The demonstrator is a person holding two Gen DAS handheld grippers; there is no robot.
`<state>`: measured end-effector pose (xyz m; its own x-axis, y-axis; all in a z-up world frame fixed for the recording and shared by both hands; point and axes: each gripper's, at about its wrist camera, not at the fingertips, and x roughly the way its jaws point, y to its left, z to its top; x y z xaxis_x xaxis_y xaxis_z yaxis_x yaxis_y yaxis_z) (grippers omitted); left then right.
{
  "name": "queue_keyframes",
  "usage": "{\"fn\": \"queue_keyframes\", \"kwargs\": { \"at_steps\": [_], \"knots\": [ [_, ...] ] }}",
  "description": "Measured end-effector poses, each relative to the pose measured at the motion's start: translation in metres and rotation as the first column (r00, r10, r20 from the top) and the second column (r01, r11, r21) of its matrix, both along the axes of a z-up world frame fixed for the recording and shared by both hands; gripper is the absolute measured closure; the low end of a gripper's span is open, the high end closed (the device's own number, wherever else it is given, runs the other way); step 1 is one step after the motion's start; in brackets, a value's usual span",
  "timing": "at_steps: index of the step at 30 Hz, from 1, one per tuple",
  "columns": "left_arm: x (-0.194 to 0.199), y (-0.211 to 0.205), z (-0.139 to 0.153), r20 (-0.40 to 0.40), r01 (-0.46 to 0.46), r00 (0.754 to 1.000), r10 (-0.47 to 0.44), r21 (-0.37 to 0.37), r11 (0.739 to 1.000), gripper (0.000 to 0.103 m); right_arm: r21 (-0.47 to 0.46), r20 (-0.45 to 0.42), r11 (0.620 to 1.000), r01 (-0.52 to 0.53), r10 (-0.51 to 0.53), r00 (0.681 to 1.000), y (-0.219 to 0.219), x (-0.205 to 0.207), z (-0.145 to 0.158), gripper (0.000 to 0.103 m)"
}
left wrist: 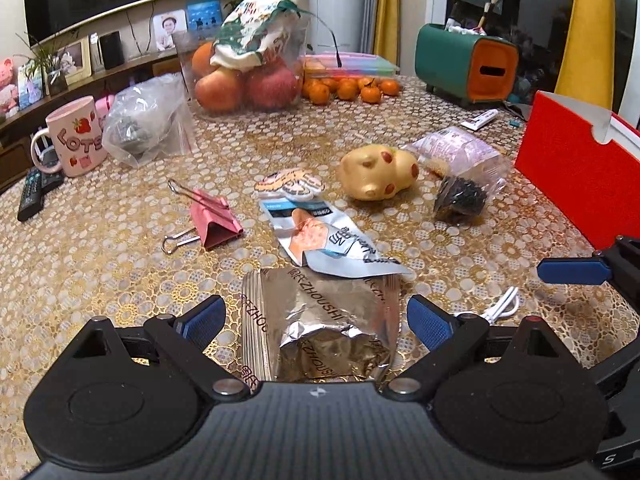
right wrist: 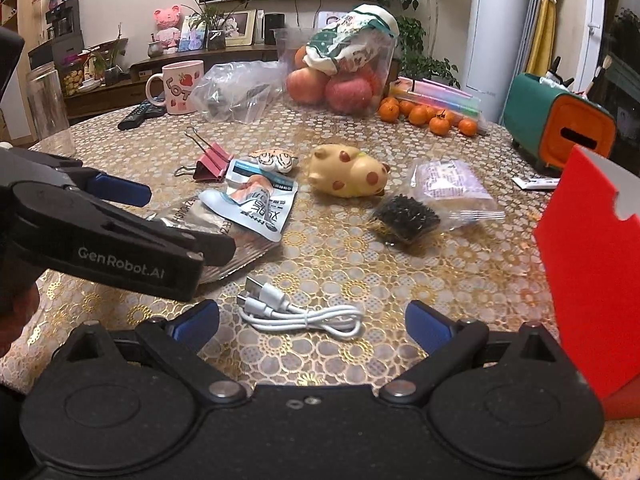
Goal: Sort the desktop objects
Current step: 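Grasp the foil snack bag with left tool while right tool grasps white cable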
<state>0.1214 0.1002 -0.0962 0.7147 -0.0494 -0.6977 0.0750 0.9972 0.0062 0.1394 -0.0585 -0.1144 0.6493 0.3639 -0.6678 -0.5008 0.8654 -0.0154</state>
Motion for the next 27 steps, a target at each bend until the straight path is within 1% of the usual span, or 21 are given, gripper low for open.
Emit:
{"fn": "queue_keyframes", "kwargs": {
  "at_steps": [10,16,22,27],
  "knots": [
    [0.010,0.004,-0.015,-0.039,-0.012,0.999,0.010,-0.039,0.999,0.005,0.042,-0.061,0.999,0.022,-0.020,0.998,0.002,0.009,-0.012,0.005],
    [0.011,0.001,-0.018,-0.027,-0.001,1.000,0.001,-0.023,1.000,0.005,0.033,-0.037,0.999,0.024,-0.023,0.999,0.005,0.007,-0.015,0.007],
    [0.010,-0.001,-0.020,-0.011,0.004,1.000,-0.004,-0.009,1.000,0.005,0.028,-0.012,0.999,0.037,-0.037,0.999,0.006,0.006,-0.015,0.014],
    [0.007,-0.003,-0.019,-0.002,-0.001,1.000,0.001,-0.007,1.000,0.010,0.028,0.007,0.999,0.043,-0.043,0.999,0.006,0.001,-0.015,0.023]
  ]
}}
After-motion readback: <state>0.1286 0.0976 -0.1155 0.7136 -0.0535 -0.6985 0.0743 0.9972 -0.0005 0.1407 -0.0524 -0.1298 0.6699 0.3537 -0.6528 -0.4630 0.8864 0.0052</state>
